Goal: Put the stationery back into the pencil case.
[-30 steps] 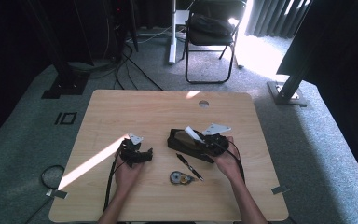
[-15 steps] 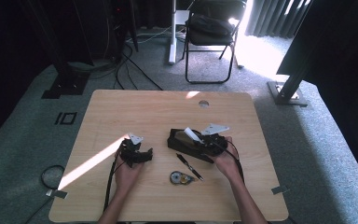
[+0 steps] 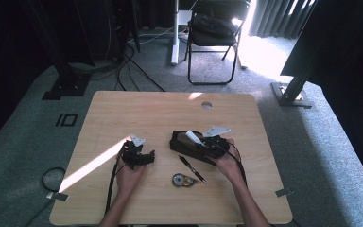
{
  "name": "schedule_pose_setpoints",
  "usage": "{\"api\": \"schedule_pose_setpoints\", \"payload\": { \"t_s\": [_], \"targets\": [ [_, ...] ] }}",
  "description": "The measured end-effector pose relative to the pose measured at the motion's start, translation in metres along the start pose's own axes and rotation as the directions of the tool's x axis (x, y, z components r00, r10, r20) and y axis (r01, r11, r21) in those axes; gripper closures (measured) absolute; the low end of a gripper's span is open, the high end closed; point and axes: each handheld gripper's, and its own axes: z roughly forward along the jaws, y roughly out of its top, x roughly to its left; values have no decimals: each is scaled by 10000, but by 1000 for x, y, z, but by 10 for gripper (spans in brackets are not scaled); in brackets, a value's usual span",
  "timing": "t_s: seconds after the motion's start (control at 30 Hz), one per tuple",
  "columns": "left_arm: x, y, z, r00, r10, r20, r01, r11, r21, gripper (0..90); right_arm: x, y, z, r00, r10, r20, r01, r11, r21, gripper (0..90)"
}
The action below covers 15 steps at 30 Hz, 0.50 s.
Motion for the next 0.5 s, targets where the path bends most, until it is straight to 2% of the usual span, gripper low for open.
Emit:
{"api": "schedule_pose_setpoints", "payload": {
  "t_s": [0.5],
  "targets": [
    [0, 0, 0, 10000, 38, -19, -38, 10000, 23, 185, -1, -3, 4, 9999, 69, -120, -66, 9997, 248, 712]
  ]
}}
